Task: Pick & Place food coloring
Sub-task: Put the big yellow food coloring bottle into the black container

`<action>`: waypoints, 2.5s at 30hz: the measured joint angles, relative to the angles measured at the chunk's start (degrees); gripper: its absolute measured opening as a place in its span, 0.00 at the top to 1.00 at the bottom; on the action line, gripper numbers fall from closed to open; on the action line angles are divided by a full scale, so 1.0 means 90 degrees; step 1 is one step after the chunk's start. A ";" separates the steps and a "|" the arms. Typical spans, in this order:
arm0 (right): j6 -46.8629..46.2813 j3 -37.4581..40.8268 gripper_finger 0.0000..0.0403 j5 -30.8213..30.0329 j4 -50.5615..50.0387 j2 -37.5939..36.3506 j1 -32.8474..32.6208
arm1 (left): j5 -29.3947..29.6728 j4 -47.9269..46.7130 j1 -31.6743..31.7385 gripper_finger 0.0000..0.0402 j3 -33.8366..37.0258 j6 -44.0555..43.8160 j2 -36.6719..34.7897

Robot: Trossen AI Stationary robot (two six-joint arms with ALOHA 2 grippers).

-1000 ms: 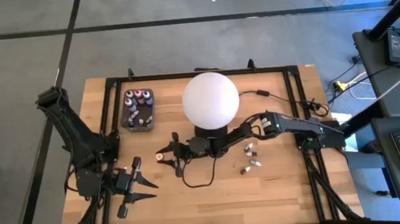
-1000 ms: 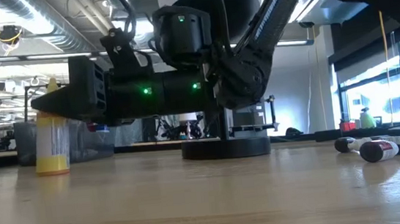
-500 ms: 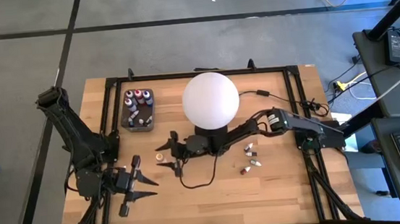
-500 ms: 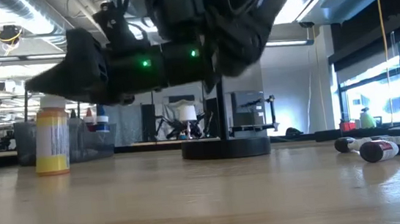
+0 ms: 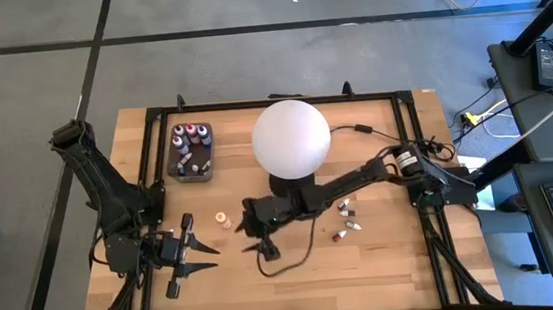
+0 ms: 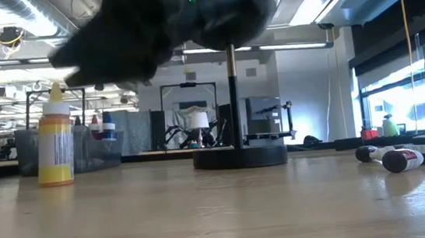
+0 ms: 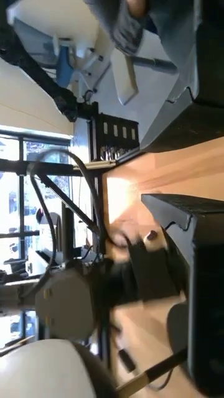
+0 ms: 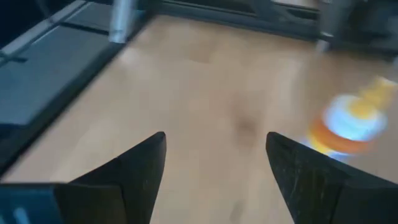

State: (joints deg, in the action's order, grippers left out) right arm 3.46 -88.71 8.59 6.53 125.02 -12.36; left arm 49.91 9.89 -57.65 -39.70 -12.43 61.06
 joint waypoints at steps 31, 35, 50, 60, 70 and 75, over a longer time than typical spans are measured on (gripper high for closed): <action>0.0841 0.6029 0.30 -0.1499 0.0523 -0.6788 -0.1697 | 0.0279 0.0067 0.0675 0.71 -0.0002 0.0988 0.0006; 0.1023 0.6411 0.30 -0.2973 -0.0012 -0.7486 -0.1639 | 0.0277 0.0068 0.0779 0.69 0.0000 0.0968 0.0005; 0.0792 0.6890 0.30 -0.2306 -0.0697 -0.8669 -0.0202 | 0.0123 -0.0157 0.1425 0.37 -0.0001 0.0971 0.0007; 0.0643 0.6890 0.30 -0.1663 -0.1269 -0.9147 0.0455 | -0.0449 -0.2207 0.2270 0.40 -0.0665 -0.0479 0.0111; 0.0634 0.6890 0.30 -0.1659 -0.1450 -0.9146 0.0573 | -0.2700 -0.5681 0.3862 0.43 -0.1542 -0.3151 0.0451; 0.0645 0.6887 0.31 -0.1659 -0.1663 -0.9146 0.0571 | -0.3549 -0.5766 0.4152 0.43 -0.1547 -0.2824 0.0869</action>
State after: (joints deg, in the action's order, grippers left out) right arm 9.26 -26.72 -6.35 -8.43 42.70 -7.22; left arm 17.97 -42.00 -20.28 -53.63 -37.85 68.88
